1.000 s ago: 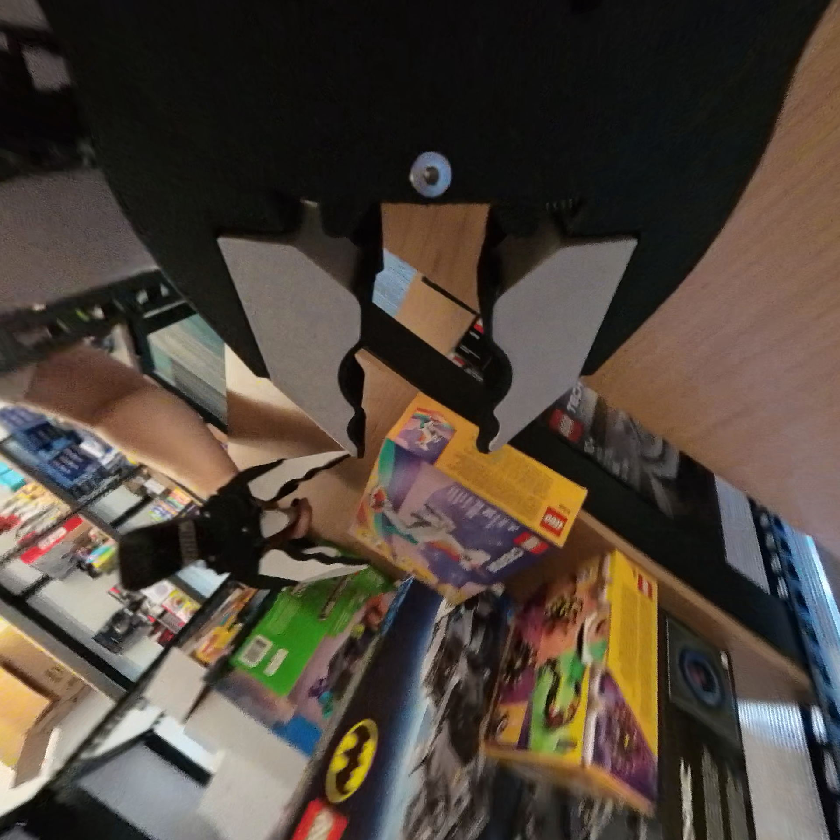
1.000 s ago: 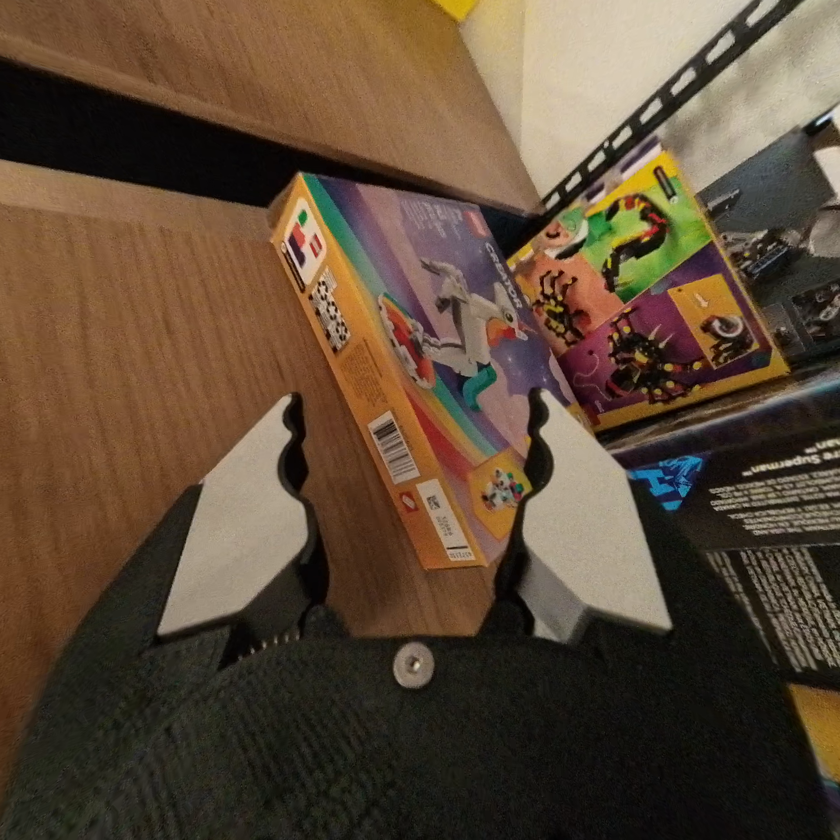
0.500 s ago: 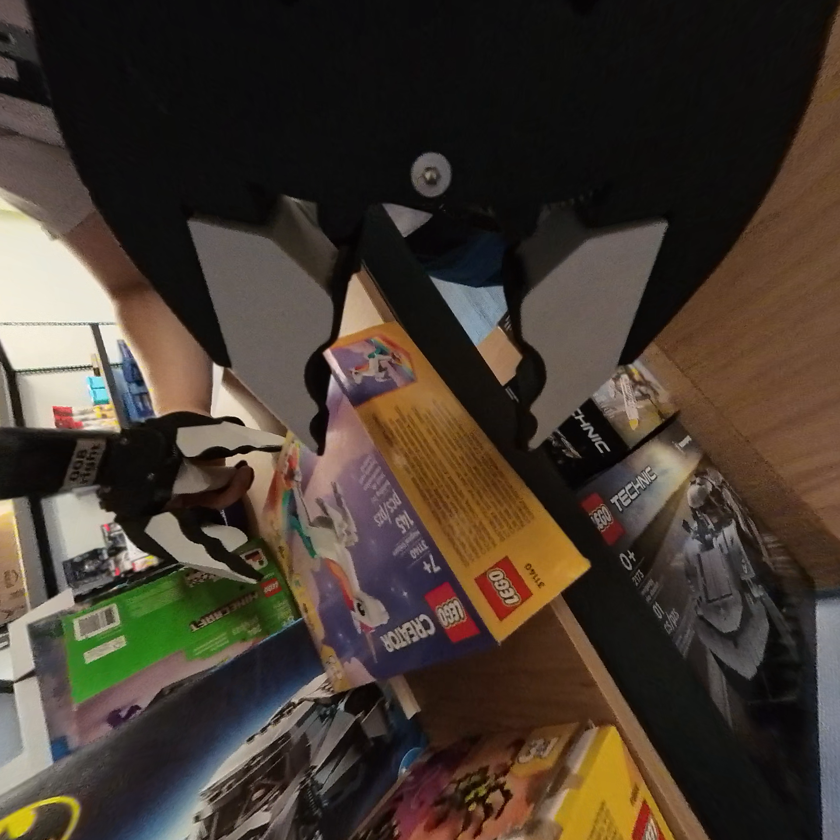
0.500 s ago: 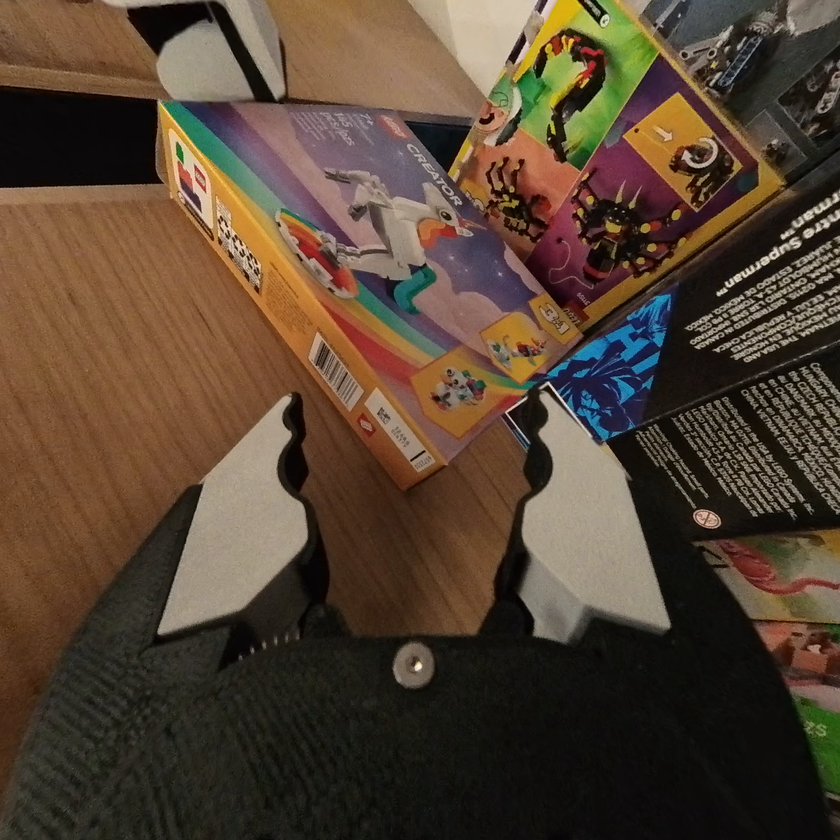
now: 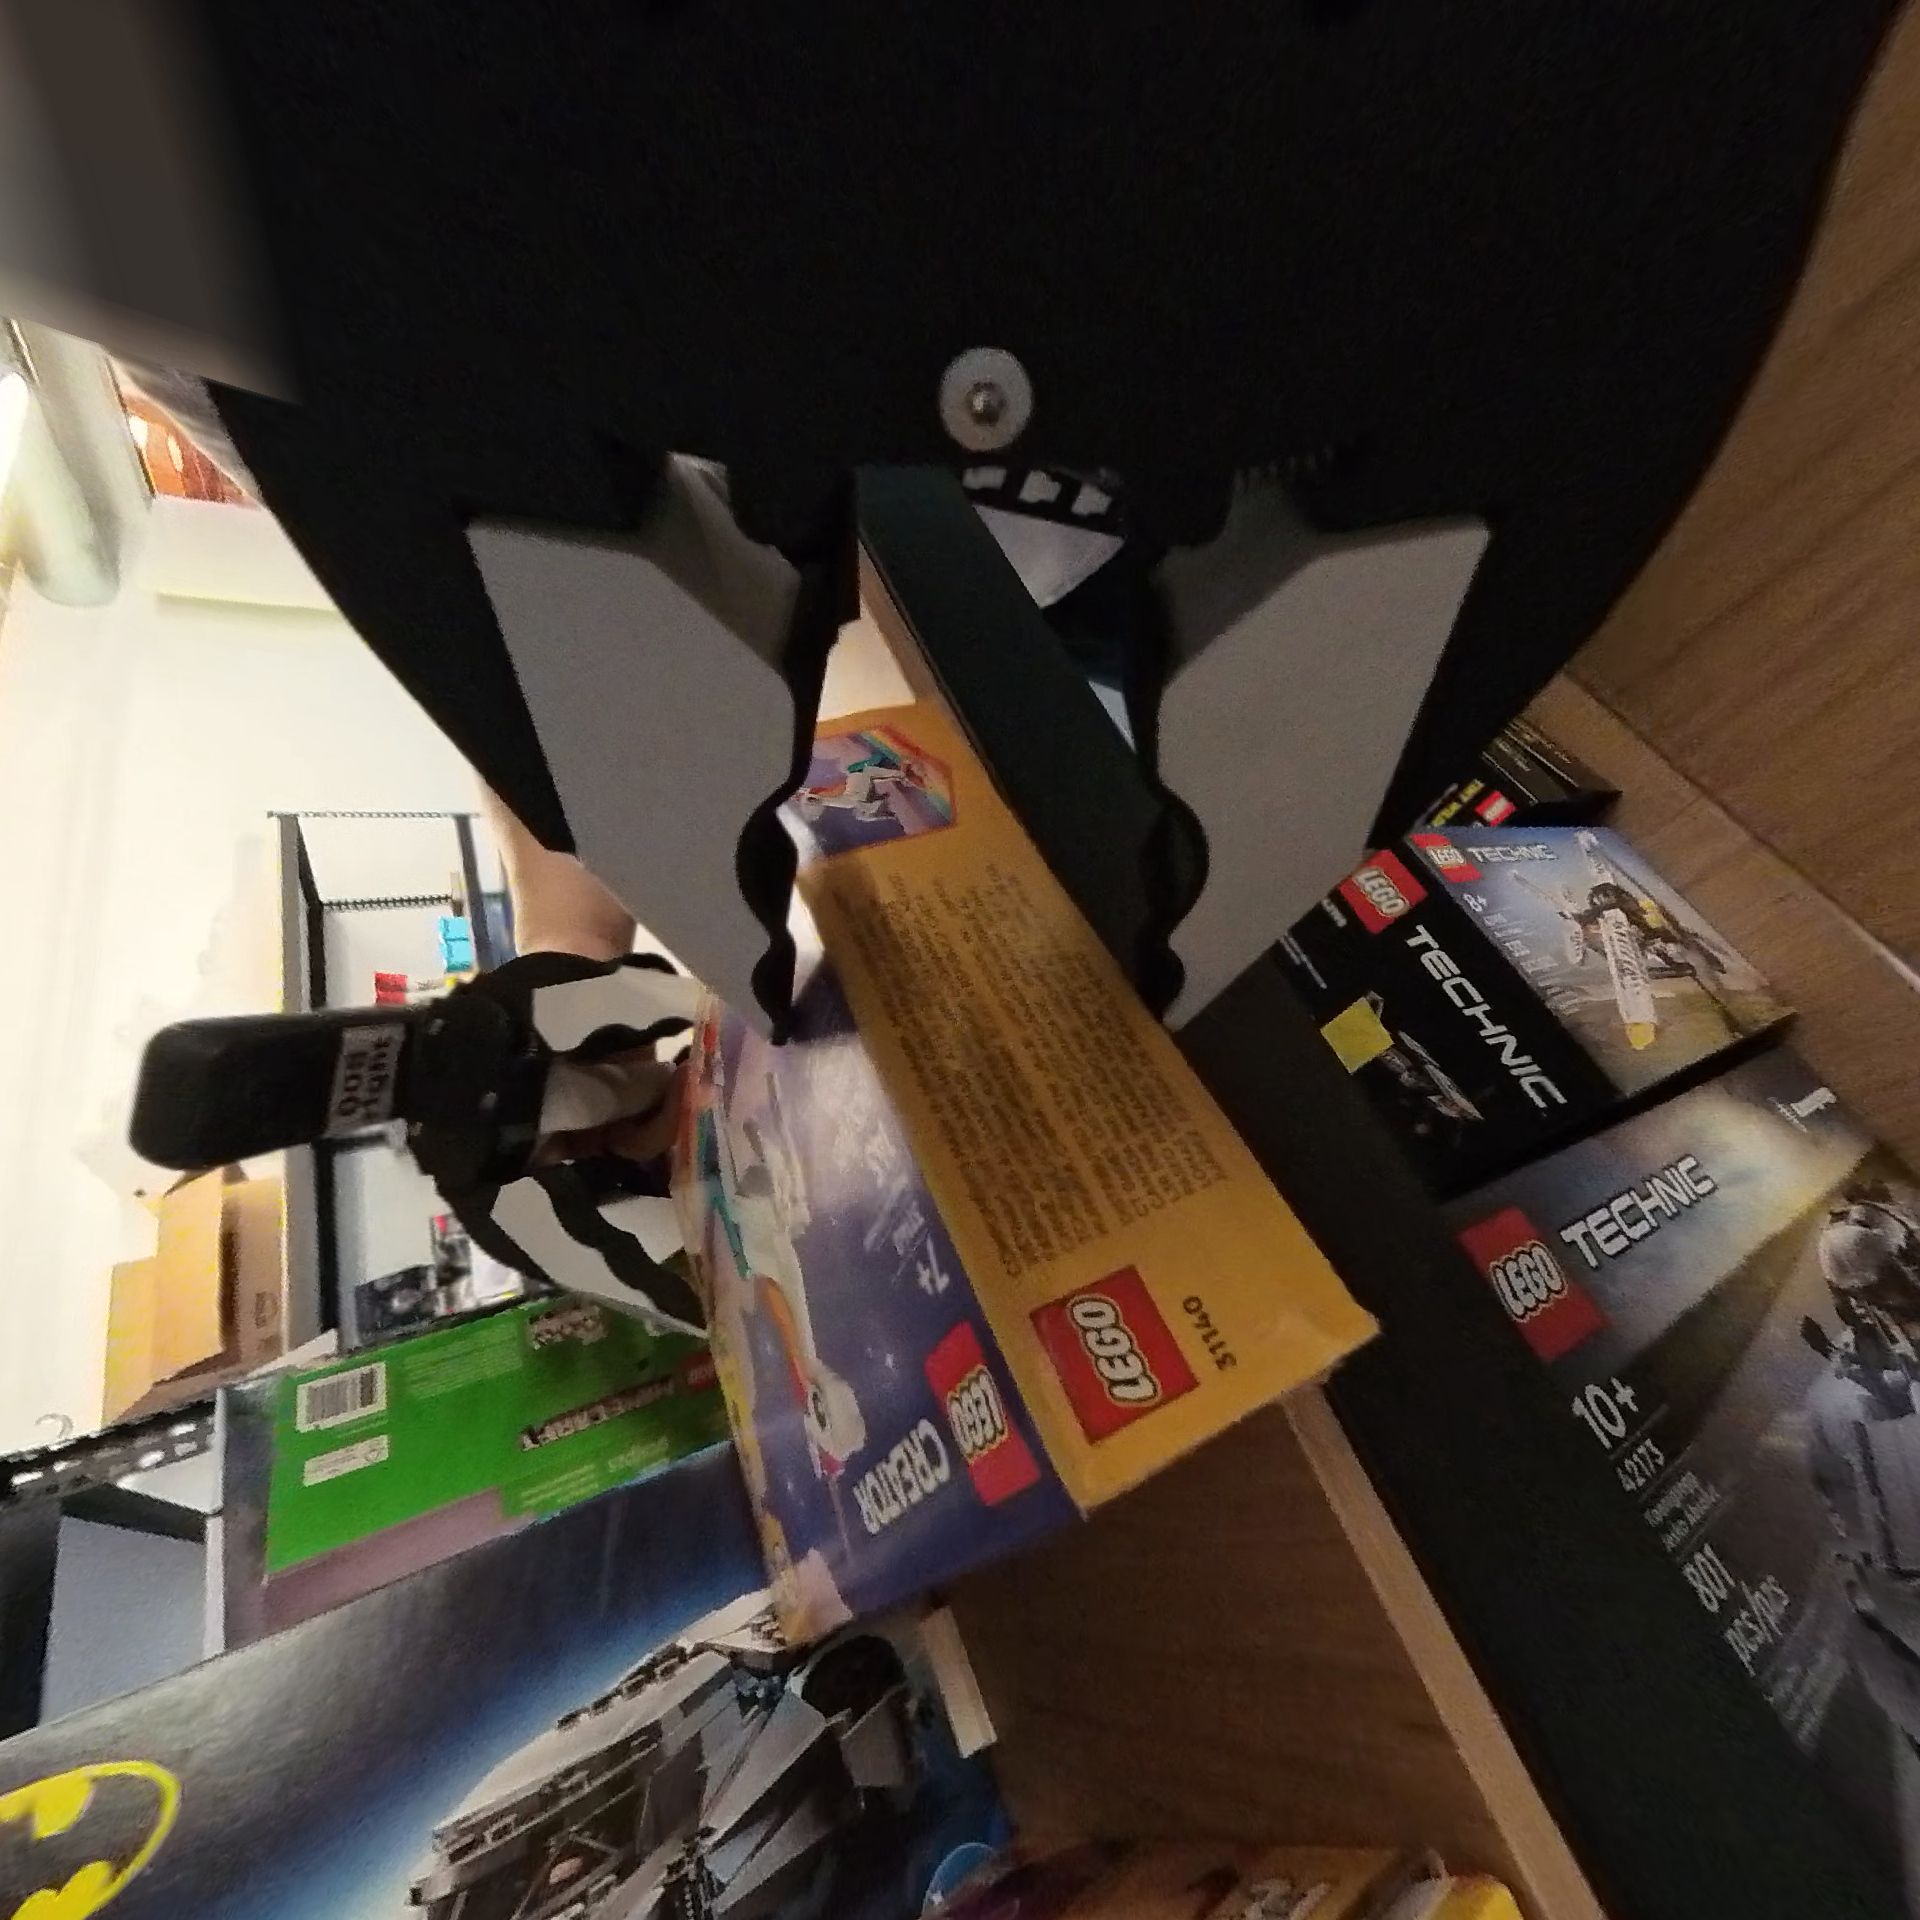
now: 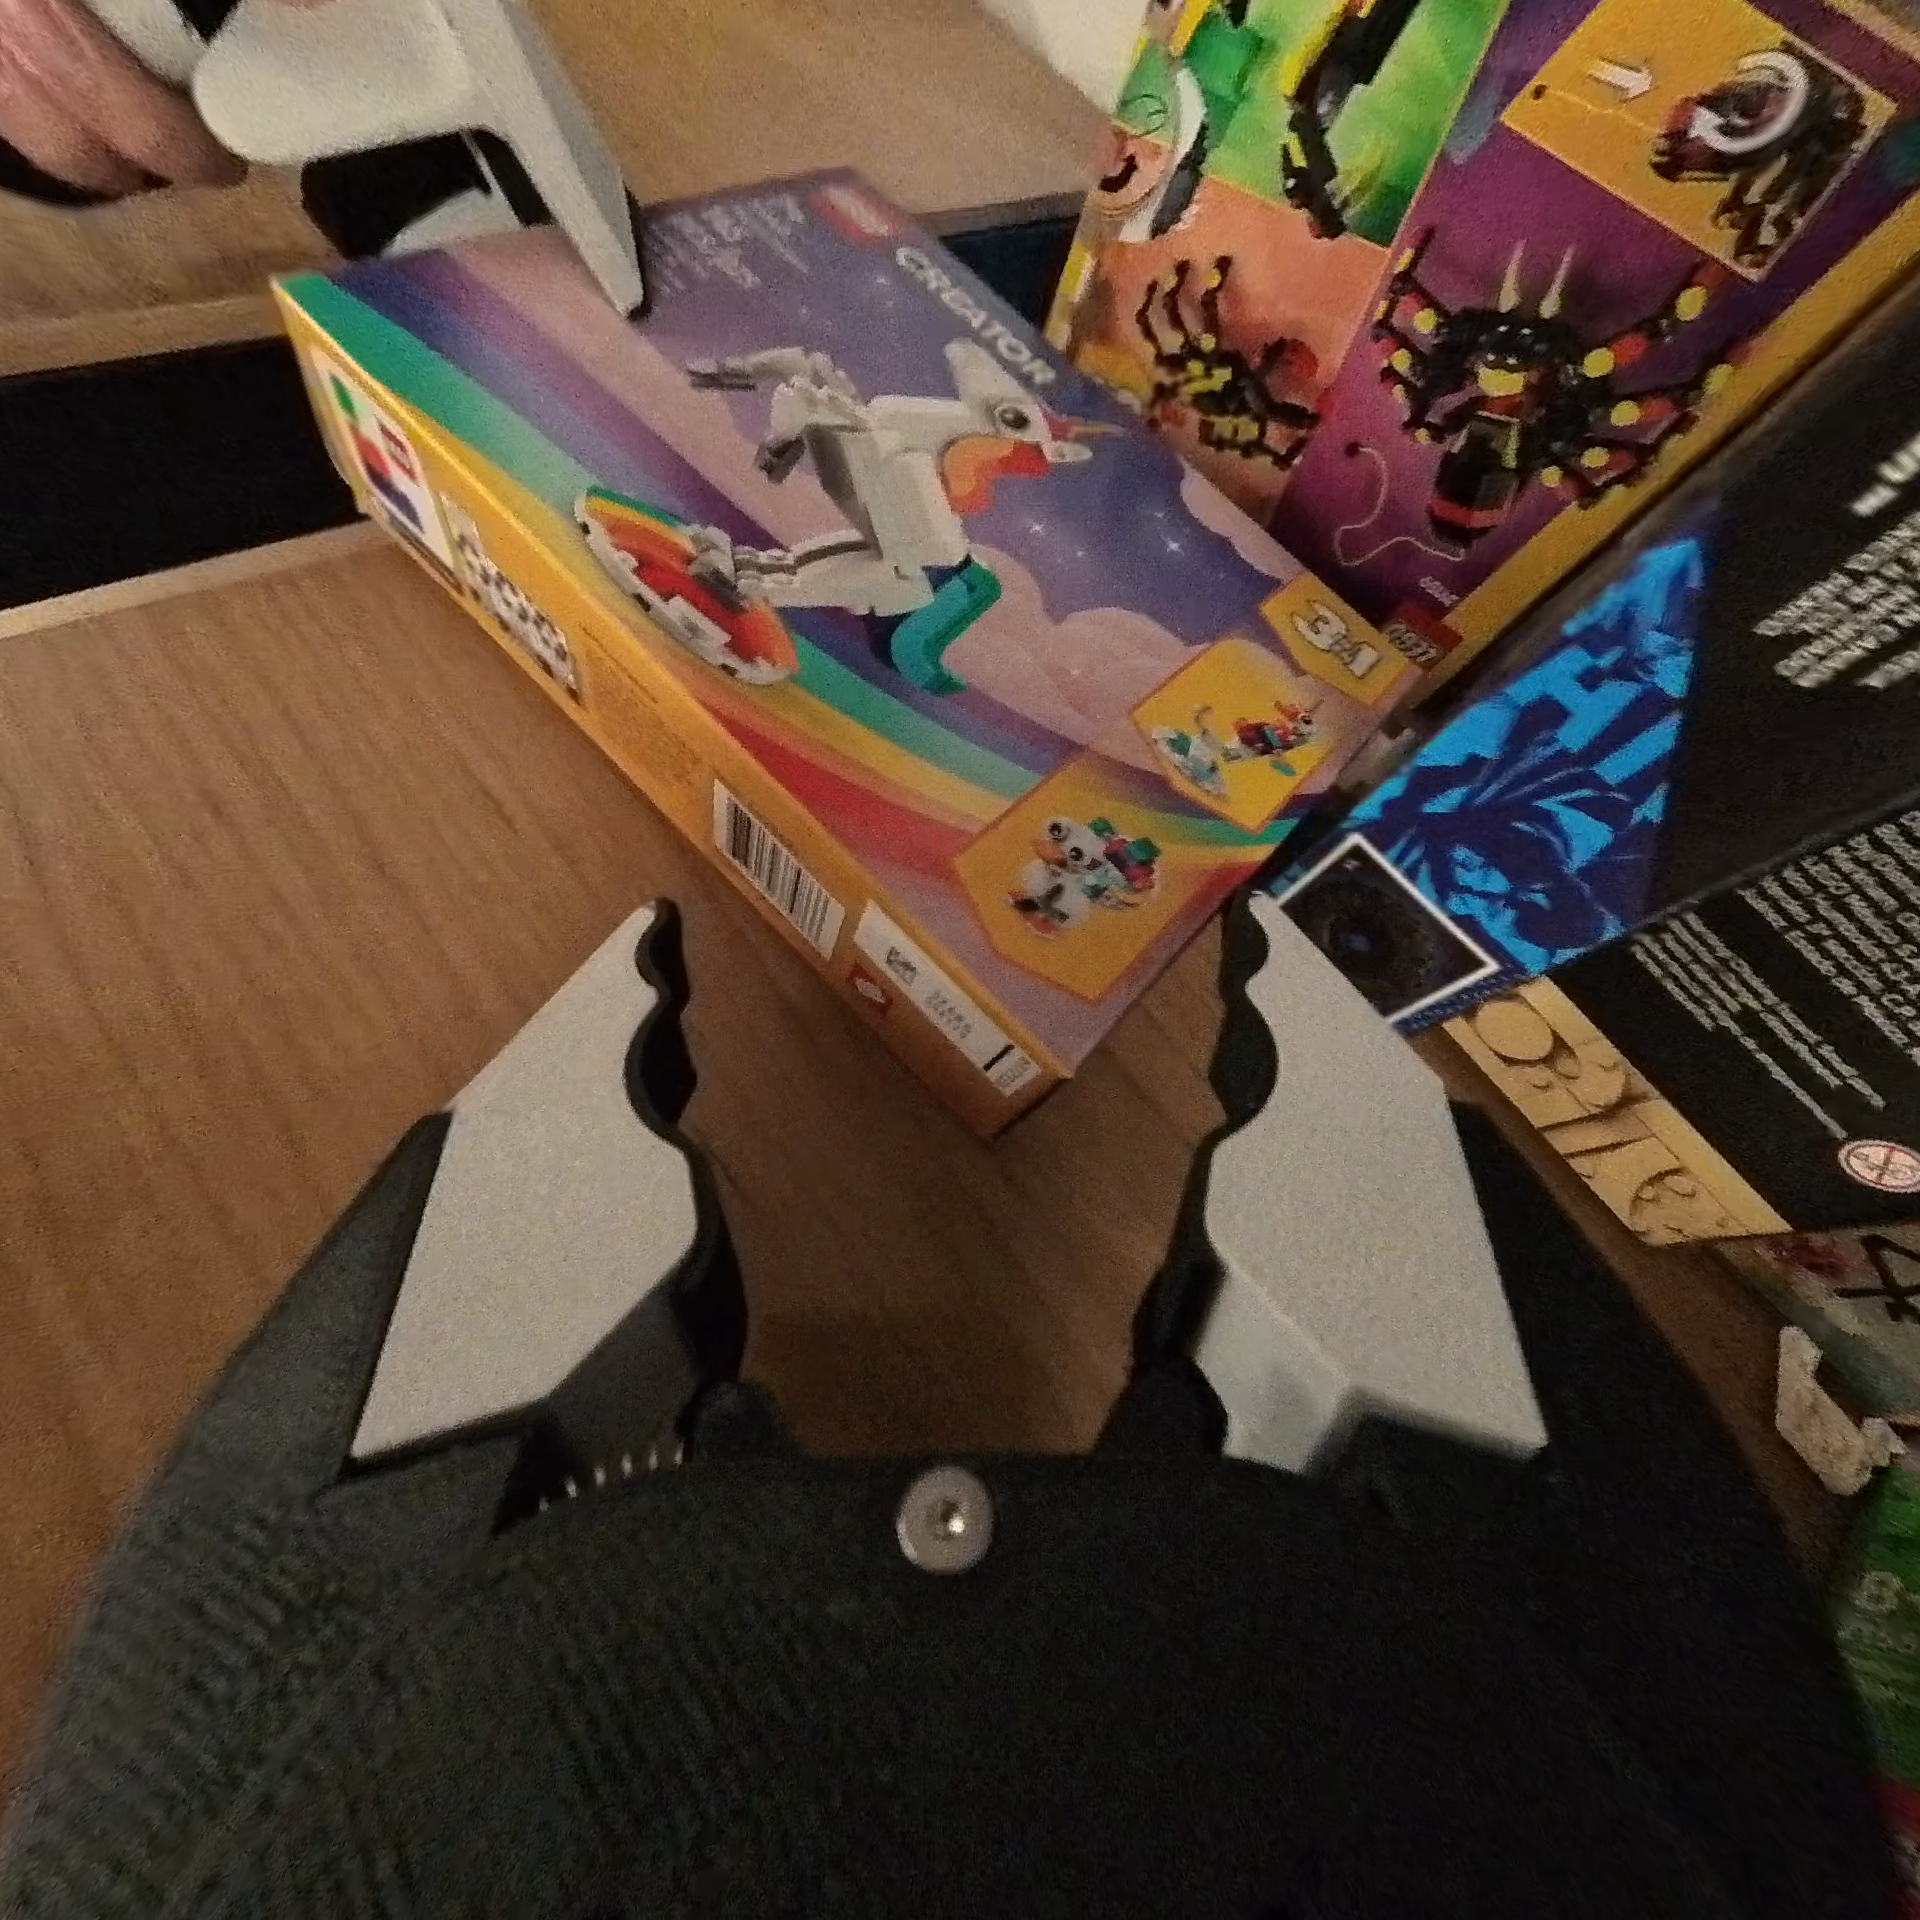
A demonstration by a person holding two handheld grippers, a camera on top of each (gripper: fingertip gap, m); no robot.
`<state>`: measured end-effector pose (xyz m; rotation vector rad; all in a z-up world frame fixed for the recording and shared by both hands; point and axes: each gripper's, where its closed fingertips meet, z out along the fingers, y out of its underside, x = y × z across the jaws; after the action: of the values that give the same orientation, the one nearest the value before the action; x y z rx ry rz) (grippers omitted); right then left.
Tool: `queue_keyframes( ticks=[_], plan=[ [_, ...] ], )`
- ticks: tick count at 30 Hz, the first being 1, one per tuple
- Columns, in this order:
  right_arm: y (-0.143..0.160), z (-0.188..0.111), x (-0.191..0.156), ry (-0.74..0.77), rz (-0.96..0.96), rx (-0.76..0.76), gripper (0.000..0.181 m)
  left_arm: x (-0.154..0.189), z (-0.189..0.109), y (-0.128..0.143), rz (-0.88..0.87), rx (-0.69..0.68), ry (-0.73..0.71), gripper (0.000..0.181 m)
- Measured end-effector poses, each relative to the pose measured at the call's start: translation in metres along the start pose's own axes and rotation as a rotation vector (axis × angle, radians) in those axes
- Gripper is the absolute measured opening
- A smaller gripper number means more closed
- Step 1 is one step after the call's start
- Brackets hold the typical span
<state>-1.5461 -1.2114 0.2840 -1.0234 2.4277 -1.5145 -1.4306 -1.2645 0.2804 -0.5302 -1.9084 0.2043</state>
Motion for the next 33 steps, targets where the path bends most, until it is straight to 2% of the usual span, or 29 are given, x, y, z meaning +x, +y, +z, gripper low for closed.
queue_keyframes(
  ticks=[2,4,7,10,12,15,17,18,21,22,24,26,29,31,33],
  plan=[
    [-0.002,0.002,-0.009,0.008,-0.027,-0.013,0.105,0.005,-0.009,0.0,0.011,-0.001,0.005,0.063],
    [-0.008,0.005,-0.013,0.083,-0.089,-0.023,0.107,0.015,-0.025,-0.005,0.014,0.027,0.027,0.058],
    [-0.049,0.001,-0.034,0.231,-0.297,0.09,0.116,0.033,-0.047,-0.015,0.005,0.073,0.053,0.055],
    [-0.087,0.007,-0.08,0.207,-0.403,0.209,0.115,0.049,-0.052,-0.016,-0.018,0.076,0.077,0.051],
    [-0.101,0.014,-0.09,0.217,-0.402,0.241,0.114,0.072,-0.057,-0.021,-0.058,0.1,0.174,0.037],
    [-0.111,0.018,-0.072,0.286,-0.324,0.269,0.108,0.101,-0.059,-0.03,-0.03,0.145,0.251,0.041],
    [-0.113,0.013,-0.051,0.359,-0.256,0.244,0.076,0.104,-0.048,-0.031,0.032,0.151,0.21,0.045],
    [-0.116,0.007,-0.043,0.381,-0.234,0.248,0.07,0.11,-0.042,-0.031,0.042,0.15,0.232,0.048],
    [-0.116,-0.008,-0.02,0.457,-0.223,0.225,0.063,0.147,-0.029,-0.031,-0.003,0.127,0.45,0.054],
    [-0.113,-0.015,-0.015,0.46,-0.204,0.226,0.06,0.154,-0.025,-0.03,0.009,0.122,0.485,0.05],
    [-0.106,-0.032,-0.008,0.427,-0.14,0.27,0.055,0.161,-0.024,-0.028,0.053,0.111,0.517,0.05],
    [-0.098,-0.056,-0.004,0.339,-0.053,0.343,0.054,0.163,-0.033,-0.031,0.094,0.157,0.533,0.053],
    [-0.079,-0.095,-0.001,0.121,0.079,0.42,0.054,0.153,-0.058,-0.025,0.183,0.193,0.483,0.054],
    [-0.057,-0.12,0.005,-0.041,0.214,0.4,0.054,0.145,-0.079,-0.017,0.222,0.222,0.442,0.053],
    [-0.04,-0.147,0.005,-0.178,0.236,0.415,0.054,0.141,-0.104,-0.008,0.258,0.281,0.404,0.051]
  ],
)
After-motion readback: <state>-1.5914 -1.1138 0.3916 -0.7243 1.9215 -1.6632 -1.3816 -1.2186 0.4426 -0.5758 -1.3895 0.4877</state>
